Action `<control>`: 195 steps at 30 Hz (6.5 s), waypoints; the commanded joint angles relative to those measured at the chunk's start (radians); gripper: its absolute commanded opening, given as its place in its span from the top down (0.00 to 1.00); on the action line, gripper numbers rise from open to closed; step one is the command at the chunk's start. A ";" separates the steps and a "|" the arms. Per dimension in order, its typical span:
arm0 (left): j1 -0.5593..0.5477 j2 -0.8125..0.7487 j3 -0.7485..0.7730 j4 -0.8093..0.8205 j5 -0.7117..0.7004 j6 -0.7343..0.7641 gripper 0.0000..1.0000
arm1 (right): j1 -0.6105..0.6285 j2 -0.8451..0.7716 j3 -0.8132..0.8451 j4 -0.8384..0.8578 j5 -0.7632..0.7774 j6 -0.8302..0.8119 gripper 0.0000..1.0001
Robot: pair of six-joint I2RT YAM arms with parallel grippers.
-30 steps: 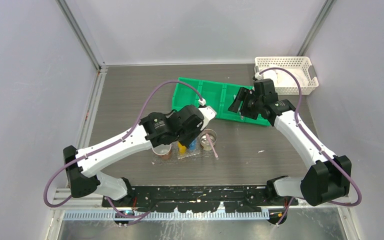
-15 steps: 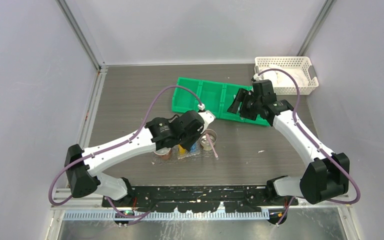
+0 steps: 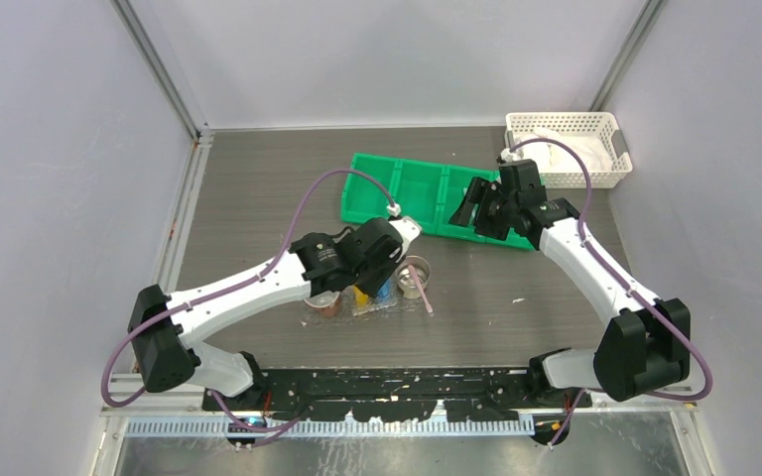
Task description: Prepare toiletry sets of a toothbrush and toothpaste on the tray
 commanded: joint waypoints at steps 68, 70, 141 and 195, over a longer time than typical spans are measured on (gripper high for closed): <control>0.006 -0.681 -0.057 -0.182 -0.453 -0.273 0.58 | 0.661 0.417 0.976 -0.835 0.115 -0.228 0.94; 0.004 -0.705 -0.067 -0.201 -0.487 -0.300 0.58 | 0.742 0.461 0.994 -0.870 0.134 -0.222 0.95; 0.004 -0.824 -0.147 -0.202 -0.520 -0.297 0.54 | 0.612 0.350 0.781 -0.219 0.098 -0.006 0.14; 0.709 -0.736 -0.461 0.054 0.030 -0.325 0.00 | 0.251 0.895 0.911 -0.192 0.245 -0.207 0.57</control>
